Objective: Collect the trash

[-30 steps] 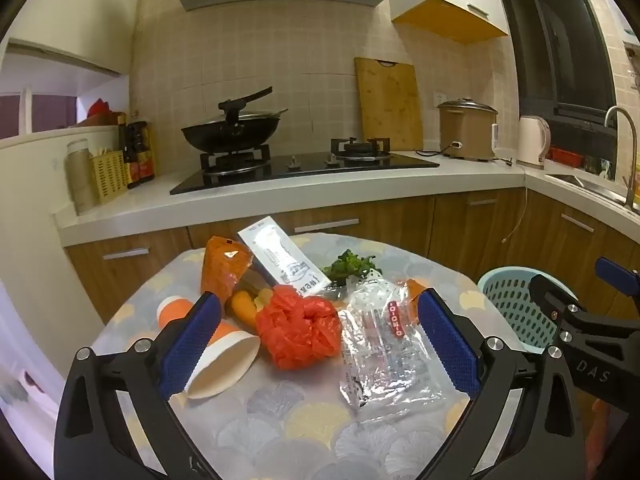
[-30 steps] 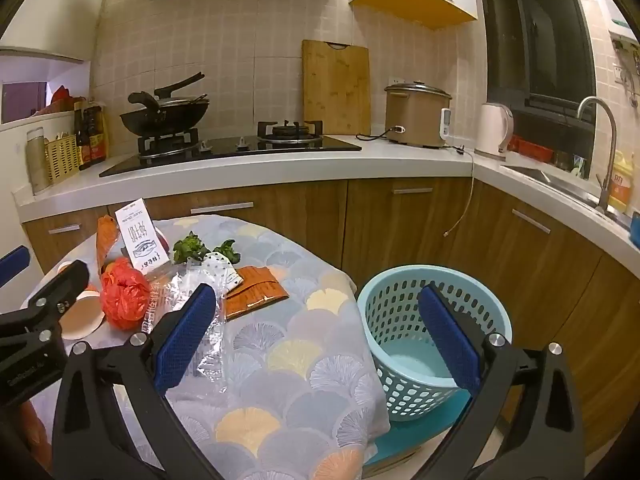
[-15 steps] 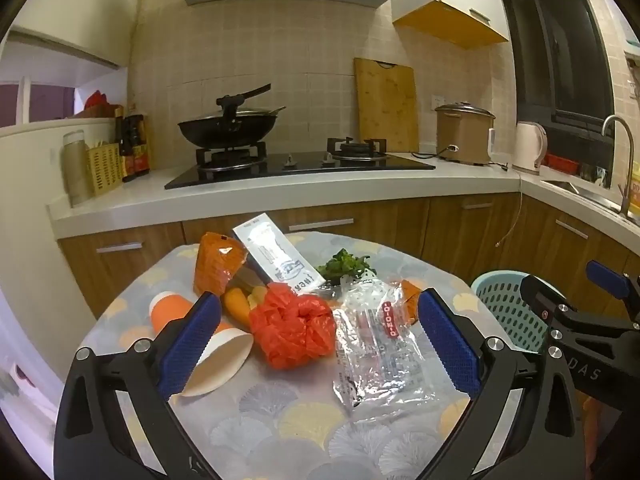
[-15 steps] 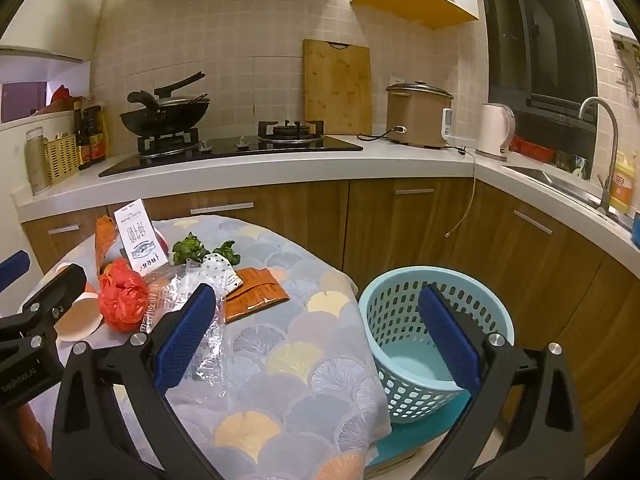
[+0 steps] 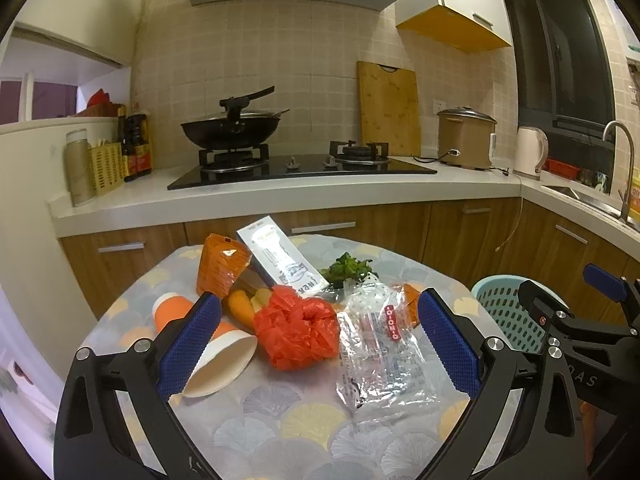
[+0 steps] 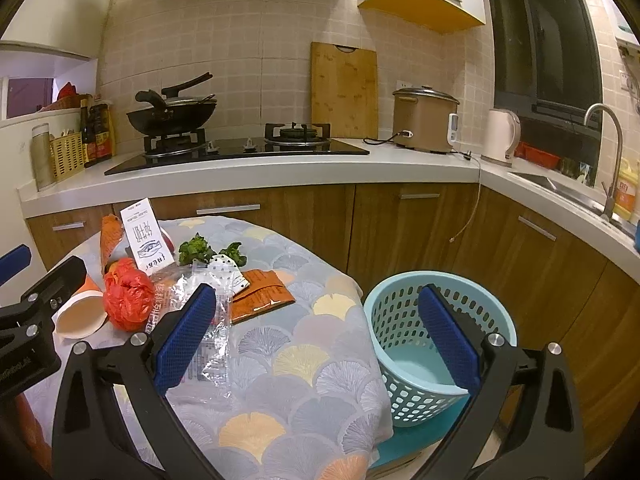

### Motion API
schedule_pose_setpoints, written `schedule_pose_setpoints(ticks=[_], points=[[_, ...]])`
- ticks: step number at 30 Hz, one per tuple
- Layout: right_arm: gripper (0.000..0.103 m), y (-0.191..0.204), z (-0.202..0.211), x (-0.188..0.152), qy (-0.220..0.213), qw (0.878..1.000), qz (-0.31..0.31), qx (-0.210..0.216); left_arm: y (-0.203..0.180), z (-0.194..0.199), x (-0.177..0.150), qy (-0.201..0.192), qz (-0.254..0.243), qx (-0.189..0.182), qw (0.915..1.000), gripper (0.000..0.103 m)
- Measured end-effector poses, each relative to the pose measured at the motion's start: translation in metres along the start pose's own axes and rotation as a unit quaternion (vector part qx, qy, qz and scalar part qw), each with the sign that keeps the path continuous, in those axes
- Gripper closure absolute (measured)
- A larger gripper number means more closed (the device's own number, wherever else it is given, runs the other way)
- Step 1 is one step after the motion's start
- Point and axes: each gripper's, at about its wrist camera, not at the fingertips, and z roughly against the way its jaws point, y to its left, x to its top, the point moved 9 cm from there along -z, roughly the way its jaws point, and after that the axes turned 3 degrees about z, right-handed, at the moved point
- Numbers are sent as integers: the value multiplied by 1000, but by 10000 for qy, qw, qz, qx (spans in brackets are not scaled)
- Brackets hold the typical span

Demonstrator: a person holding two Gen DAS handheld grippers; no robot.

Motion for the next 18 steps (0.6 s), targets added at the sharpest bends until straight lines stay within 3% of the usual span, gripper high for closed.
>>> schedule_pose_setpoints(ticks=[18], points=[[9, -5, -1, -1, 59, 9998, -170, 0, 4, 7, 0, -36, 38, 14, 10000, 8]])
